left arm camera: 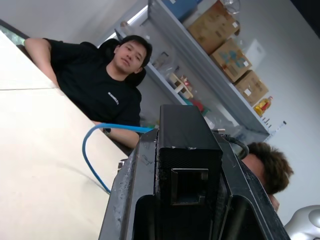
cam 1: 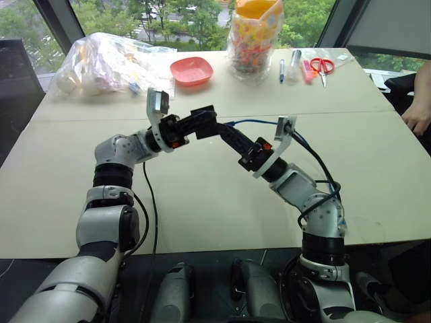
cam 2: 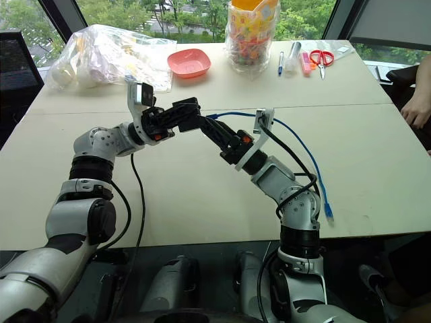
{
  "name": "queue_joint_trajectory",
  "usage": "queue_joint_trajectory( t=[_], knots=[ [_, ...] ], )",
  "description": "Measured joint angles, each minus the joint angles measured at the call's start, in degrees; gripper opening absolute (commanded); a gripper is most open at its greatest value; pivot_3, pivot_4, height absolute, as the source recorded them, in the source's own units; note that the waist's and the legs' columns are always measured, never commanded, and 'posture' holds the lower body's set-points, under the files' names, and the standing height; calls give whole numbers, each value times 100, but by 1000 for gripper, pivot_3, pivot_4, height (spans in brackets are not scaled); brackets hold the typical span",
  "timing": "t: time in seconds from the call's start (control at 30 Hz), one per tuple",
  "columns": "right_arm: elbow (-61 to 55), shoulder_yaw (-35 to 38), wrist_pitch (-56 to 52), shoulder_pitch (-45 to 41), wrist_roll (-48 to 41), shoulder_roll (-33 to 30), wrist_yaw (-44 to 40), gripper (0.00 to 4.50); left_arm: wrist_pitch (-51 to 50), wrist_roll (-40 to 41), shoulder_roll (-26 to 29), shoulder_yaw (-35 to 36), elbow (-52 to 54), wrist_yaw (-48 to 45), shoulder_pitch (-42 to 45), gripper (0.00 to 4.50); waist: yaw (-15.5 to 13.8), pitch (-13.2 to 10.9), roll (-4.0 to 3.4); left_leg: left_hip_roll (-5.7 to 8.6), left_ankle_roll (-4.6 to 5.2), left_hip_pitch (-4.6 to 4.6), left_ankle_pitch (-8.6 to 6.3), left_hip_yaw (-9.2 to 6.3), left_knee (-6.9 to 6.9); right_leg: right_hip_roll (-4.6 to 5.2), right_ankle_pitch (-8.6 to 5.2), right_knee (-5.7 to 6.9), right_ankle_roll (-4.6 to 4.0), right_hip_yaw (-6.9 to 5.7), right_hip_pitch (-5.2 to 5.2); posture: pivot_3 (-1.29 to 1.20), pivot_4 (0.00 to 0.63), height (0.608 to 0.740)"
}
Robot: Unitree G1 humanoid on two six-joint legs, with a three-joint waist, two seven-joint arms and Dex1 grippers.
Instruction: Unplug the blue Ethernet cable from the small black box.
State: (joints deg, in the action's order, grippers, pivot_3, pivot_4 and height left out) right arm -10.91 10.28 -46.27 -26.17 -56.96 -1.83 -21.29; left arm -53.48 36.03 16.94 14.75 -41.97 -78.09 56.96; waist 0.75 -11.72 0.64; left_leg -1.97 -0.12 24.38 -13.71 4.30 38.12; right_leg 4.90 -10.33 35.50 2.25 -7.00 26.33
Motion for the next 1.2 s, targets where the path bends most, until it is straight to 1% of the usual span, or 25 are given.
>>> queue_joint_trajectory(
  t=[0.17,0.2,0.23,0.27,0.3,0.33,0.37,0.4,0.43,0.47,0.8,0.9,0.97,1.03,1.1,1.17,1.2],
  knots=[
    [8,-59,78,-28,2,-54,-17,3329,-9,121,-6,0,55,96,-3,552,0,0,0,0,0,0,0,-1,0,0,0,0,0,1,0,0,150,740],
    [9,-75,90,-28,2,-59,-22,2946,-9,129,-6,0,55,105,-4,552,0,0,0,0,0,0,0,0,0,0,0,0,0,1,0,0,150,740],
    [10,-86,96,-28,3,-63,-29,2816,-8,134,-6,0,58,107,-7,552,0,0,0,0,0,0,0,0,0,0,0,0,0,1,0,0,150,740],
    [10,-100,106,-28,4,-65,-51,2529,-5,136,-7,-2,97,109,-30,552,0,0,0,0,0,0,0,0,0,0,0,0,0,1,0,0,150,740],
    [10,-110,127,-28,4,-63,-75,2133,-2,139,-16,-7,139,117,-62,552,0,0,0,0,0,0,0,0,0,-1,0,0,0,1,0,0,150,740],
    [10,-112,149,-28,2,-52,-86,1544,-2,140,-19,-22,145,132,-73,552,0,0,0,0,0,0,0,0,0,-1,0,0,0,1,0,0,150,740],
    [10,-108,174,-28,-3,-38,-93,1125,-2,141,-20,-35,145,152,-76,552,0,0,0,0,0,0,0,0,0,-1,0,0,0,1,0,0,150,740],
    [11,-103,191,-28,-16,-25,-110,576,-1,149,-20,-37,149,173,-77,552,-1,0,0,0,0,0,0,0,0,-1,0,0,0,1,0,0,150,740],
    [16,-99,220,-27,-25,-8,-120,151,-4,196,-18,-27,170,163,-90,552,0,0,0,0,0,0,0,0,0,-1,0,0,0,1,0,0,150,740],
    [21,-95,228,-28,-35,13,-134,64,-1,210,-23,-31,181,177,-90,552,-1,0,0,0,0,-1,0,1,0,-1,0,0,0,2,0,0,150,740],
    [36,-107,290,-24,-54,77,-55,64,59,318,-20,-33,180,335,-90,552,0,0,0,0,0,0,0,0,0,-1,0,0,0,2,0,0,150,740],
    [218,-65,327,-125,-61,41,30,64,81,323,59,-32,173,442,-94,552,10,0,0,0,0,-1,0,1,0,-2,1,1,0,4,1,0,150,740],
    [392,103,357,-290,-61,-271,77,64,104,336,332,37,148,507,-107,552,18,0,0,0,0,-1,0,2,1,-2,2,3,0,7,4,0,150,740],
    [724,571,449,-408,-2,-956,64,64,175,336,885,229,142,482,-127,552,7,0,0,1,0,0,0,7,1,-2,2,1,1,7,5,0,150,740],
    [1062,935,544,-507,100,-1382,56,64,352,306,1222,321,146,435,-149,552,-3,0,0,1,0,-1,0,8,-2,-1,1,-1,1,7,4,0,150,740],
    [1371,1043,579,-752,237,-1669,10,64,575,188,1312,292,173,437,-174,552,-19,0,0,2,0,-1,0,10,-3,-1,1,-1,1,6,2,0,150,740],
    [1490,1017,596,-891,324,-1754,-41,64,715,124,1229,222,209,467,-192,552,-25,0,0,3,0,-1,0,11,-2,0,1,0,1,6,1,0,150,740]
  ],
)
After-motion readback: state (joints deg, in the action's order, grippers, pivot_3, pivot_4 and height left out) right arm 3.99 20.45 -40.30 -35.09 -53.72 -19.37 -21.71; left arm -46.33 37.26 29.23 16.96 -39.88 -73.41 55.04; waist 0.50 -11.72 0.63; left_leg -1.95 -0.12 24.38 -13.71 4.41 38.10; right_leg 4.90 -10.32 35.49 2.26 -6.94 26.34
